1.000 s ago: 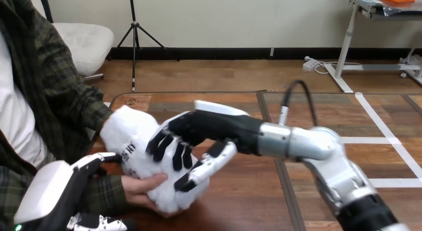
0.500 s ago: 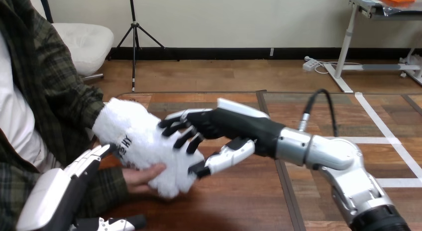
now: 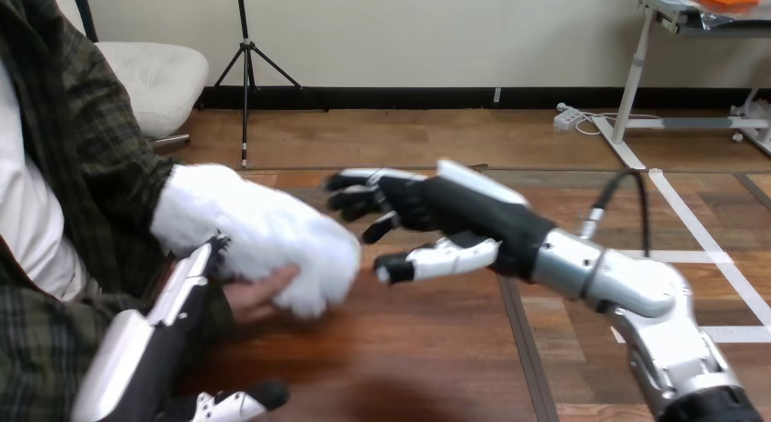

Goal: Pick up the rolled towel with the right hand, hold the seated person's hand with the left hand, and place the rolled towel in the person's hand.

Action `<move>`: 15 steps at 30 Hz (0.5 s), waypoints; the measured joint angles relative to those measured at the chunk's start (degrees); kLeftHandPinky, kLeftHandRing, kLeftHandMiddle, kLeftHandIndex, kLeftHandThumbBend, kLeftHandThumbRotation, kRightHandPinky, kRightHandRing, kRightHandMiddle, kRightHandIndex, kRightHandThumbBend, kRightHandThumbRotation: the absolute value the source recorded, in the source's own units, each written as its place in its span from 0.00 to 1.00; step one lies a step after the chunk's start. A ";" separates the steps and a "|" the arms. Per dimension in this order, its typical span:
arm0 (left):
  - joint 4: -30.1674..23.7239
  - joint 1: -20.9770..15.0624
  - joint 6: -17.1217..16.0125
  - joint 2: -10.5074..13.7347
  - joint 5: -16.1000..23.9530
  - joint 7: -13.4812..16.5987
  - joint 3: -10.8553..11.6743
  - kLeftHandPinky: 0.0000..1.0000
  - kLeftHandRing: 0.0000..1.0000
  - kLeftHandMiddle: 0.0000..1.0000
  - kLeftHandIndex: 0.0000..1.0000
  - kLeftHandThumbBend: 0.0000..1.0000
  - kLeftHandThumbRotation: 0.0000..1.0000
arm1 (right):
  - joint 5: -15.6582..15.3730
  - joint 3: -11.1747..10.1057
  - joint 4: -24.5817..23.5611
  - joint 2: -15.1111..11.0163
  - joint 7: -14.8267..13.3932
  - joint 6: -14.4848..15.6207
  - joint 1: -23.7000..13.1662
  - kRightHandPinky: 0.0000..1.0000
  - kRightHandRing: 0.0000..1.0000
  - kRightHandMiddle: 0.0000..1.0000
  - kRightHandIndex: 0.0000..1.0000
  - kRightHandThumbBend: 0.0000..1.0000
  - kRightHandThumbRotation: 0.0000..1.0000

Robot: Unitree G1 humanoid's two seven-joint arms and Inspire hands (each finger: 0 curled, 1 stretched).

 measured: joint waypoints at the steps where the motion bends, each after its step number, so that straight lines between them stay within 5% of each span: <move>1: 0.40 -0.34 -0.52 -0.31 -0.05 0.00 -0.16 0.92 1.00 1.00 1.00 1.00 0.90 | 0.13 -0.25 0.00 -0.11 -0.25 -0.11 0.17 0.77 0.87 0.88 0.91 1.00 0.60; 15: 7.84 -7.22 -6.86 -2.79 -3.94 -2.35 -3.39 0.98 1.00 1.00 1.00 1.00 0.95 | 0.73 -2.89 -0.04 -0.80 -5.13 -4.92 3.12 0.78 0.88 0.87 0.92 1.00 0.63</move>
